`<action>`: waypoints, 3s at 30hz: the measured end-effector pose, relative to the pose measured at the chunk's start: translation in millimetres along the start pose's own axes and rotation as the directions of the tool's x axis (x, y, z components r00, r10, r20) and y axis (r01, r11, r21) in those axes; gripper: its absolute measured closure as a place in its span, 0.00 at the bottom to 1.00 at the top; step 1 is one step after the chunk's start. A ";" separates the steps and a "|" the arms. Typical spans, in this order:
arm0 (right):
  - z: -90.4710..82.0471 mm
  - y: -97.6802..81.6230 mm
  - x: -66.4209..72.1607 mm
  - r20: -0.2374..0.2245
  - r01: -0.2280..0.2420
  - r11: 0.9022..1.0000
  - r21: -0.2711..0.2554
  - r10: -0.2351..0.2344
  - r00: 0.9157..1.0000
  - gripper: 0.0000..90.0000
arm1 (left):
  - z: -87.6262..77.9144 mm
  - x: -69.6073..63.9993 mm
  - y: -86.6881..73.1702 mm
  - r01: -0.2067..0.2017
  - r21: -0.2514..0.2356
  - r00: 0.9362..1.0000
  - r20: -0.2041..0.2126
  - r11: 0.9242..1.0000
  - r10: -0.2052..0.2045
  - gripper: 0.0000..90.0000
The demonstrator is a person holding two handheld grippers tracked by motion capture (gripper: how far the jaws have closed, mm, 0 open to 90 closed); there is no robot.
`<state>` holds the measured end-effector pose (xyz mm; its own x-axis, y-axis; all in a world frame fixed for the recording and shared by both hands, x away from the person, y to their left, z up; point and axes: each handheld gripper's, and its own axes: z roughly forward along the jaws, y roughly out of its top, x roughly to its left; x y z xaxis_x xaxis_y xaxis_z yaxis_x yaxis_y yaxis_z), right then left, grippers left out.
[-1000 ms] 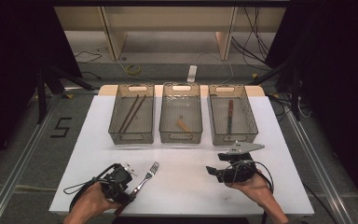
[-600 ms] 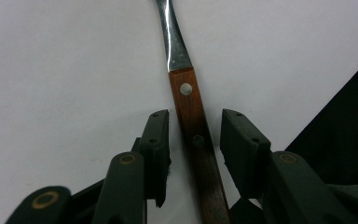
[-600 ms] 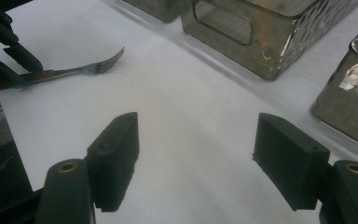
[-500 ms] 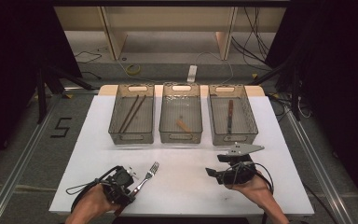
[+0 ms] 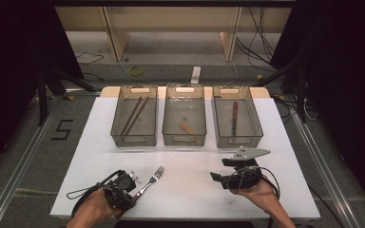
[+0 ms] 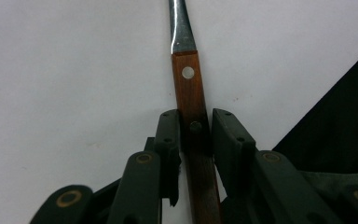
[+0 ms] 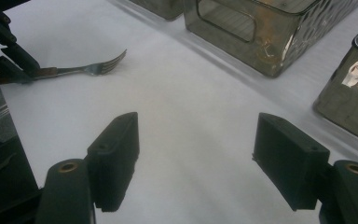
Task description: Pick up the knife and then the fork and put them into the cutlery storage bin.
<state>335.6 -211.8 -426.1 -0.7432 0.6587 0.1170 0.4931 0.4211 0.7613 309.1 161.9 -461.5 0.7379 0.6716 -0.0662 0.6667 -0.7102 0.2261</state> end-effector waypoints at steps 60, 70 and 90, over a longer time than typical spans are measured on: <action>27.9 8.3 71.9 -0.104 0.386 0.922 -0.009 -0.385 0.917 0.34 | -11.5 -45.7 105.8 -0.240 -0.086 0.955 0.160 0.967 0.251 0.84; 42.4 3.4 83.8 -0.105 0.494 0.868 0.051 -0.487 0.867 0.37 | -14.1 -58.6 115.2 -0.286 -0.087 0.938 0.178 0.954 0.297 0.84; 53.5 -4.3 93.2 -0.047 0.693 0.711 0.117 -0.693 0.719 0.68 | -16.9 -67.5 116.7 -0.317 -0.085 0.919 0.218 0.945 0.328 0.84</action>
<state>288.4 -118.8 -452.5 -0.8977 0.1522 -0.4134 -0.1117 0.8291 0.5478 335.4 37.2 -414.3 0.9197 0.3386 -0.1988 0.3872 -0.8658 0.3169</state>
